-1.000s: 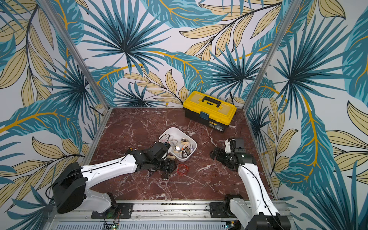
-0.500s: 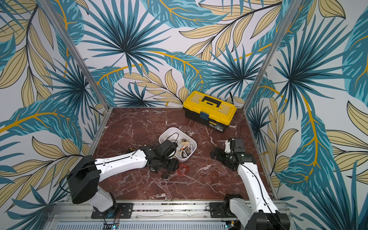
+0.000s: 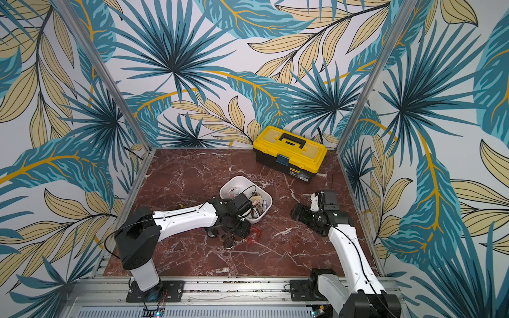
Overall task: Put the watch into the storage box
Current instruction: Pick up the watch at the center of the board.
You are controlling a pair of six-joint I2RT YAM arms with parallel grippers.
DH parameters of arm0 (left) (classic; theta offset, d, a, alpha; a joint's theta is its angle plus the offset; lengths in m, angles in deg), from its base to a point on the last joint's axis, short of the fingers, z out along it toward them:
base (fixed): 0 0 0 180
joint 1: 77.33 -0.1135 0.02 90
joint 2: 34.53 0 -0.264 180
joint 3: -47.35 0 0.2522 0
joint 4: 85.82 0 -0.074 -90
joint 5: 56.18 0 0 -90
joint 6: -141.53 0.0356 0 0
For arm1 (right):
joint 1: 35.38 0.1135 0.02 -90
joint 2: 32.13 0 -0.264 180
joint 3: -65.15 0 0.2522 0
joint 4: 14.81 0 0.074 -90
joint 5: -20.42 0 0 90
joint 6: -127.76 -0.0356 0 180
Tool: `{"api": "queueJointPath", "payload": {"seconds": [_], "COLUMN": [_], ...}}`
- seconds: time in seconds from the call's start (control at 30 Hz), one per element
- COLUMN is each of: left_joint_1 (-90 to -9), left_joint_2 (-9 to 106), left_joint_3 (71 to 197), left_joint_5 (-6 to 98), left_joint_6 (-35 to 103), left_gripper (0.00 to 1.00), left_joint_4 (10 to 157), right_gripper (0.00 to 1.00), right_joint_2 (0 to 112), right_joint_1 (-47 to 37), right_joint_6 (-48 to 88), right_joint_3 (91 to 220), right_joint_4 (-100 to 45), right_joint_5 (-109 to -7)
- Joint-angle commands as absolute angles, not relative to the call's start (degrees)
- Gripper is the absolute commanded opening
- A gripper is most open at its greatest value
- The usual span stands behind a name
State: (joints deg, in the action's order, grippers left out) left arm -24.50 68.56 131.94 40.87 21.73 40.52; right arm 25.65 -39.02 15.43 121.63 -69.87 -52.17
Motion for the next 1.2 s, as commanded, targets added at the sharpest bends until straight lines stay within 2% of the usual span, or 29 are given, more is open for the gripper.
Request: {"api": "queueJointPath", "payload": {"seconds": [0.0, 0.5, 0.8, 0.87, 1.17], "left_joint_1": [-24.2, -24.2, -24.3, -24.3, -24.2], "left_joint_2": [70.1, 73.6, 74.7, 74.9, 75.8], "left_joint_3": [135.9, 137.2, 137.2, 137.3, 137.5], "left_joint_5": [39.4, 38.9, 40.3, 40.5, 40.5], "left_joint_6": [22.2, 21.6, 21.6, 21.6, 21.5], "left_gripper": [0.53, 0.35, 0.20, 0.17, 0.13], "left_joint_4": [38.6, 37.1, 37.8, 37.8, 38.1], "right_gripper": [1.00, 1.00, 1.00, 1.00, 1.00], "right_joint_2": [24.0, 20.8, 9.2, 7.5, -1.4], "right_joint_1": [-38.6, -37.5, -33.1, -31.2, -24.4], "right_joint_6": [16.2, 17.4, 18.4, 18.6, 19.1], "right_joint_3": [120.4, 119.7, 117.8, 117.9, 117.3], "right_joint_4": [-69.0, -67.3, -62.2, -62.1, -60.9], "right_joint_5": [-50.2, -44.6, -34.4, -33.9, -36.9]}}
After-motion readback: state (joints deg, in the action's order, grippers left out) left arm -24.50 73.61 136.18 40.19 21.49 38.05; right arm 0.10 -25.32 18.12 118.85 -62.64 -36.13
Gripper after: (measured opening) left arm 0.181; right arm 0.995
